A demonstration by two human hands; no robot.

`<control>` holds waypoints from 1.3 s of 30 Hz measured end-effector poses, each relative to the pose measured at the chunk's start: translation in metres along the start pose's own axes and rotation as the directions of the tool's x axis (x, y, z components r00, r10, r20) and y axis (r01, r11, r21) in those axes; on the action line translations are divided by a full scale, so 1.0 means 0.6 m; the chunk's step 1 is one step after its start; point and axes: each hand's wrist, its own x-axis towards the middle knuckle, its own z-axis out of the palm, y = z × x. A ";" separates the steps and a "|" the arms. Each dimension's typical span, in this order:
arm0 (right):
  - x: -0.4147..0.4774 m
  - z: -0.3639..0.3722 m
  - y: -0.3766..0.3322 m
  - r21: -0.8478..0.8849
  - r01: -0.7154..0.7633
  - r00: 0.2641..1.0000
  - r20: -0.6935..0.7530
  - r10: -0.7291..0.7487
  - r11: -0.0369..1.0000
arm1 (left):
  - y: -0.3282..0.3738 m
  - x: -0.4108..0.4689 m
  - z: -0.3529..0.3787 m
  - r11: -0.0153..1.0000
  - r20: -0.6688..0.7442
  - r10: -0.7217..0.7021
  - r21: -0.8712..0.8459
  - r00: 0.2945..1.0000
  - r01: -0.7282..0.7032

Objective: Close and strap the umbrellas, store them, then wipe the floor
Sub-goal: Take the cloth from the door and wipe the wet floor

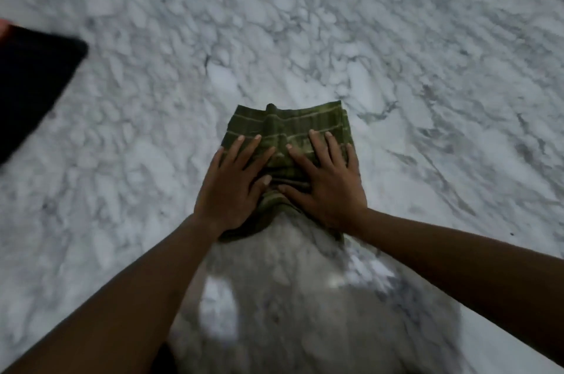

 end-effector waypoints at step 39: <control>-0.368 -0.034 0.313 0.144 -0.477 0.855 -0.153 0.496 0.867 | 0.527 -0.010 0.078 0.964 0.031 0.229 -0.148 0.973 -0.223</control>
